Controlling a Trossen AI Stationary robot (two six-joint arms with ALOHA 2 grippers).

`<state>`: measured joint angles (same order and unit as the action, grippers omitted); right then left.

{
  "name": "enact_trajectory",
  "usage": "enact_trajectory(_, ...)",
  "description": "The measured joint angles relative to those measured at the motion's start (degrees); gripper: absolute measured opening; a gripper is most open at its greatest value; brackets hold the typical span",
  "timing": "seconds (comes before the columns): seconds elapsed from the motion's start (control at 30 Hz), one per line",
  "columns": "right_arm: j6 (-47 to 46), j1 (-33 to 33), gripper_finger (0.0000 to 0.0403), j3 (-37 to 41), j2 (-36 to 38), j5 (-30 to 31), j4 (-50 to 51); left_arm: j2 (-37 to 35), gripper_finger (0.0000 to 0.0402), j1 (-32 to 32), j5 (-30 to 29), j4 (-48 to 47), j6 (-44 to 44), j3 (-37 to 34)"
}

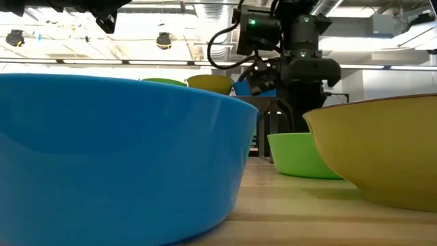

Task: Pick & Place Mini bowls
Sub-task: Stack the green bowl on top of the other green bowl on the shelf

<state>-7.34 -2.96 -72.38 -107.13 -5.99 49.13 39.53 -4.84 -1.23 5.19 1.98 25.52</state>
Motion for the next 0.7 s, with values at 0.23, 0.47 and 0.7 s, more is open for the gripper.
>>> enact_trajectory(0.23, 4.3, 0.1, 0.0092, 0.4, 0.0, 0.0, -5.7, 0.0, 0.0090, 0.0, 0.0, 0.0, 0.0, 0.0)
enact_trajectory(0.47, 3.1, 0.9, 0.0025, 0.4, 0.0, -0.1, -5.4, 0.0, 0.0090, 0.0, 0.0, 0.0, 1.2, 0.0)
enact_trajectory(0.7, -2.0, 1.6, 0.0010, -0.1, 0.0, -0.3, -5.7, 0.0, 0.0090, 0.0, 5.0, 0.1, 3.0, 0.0)
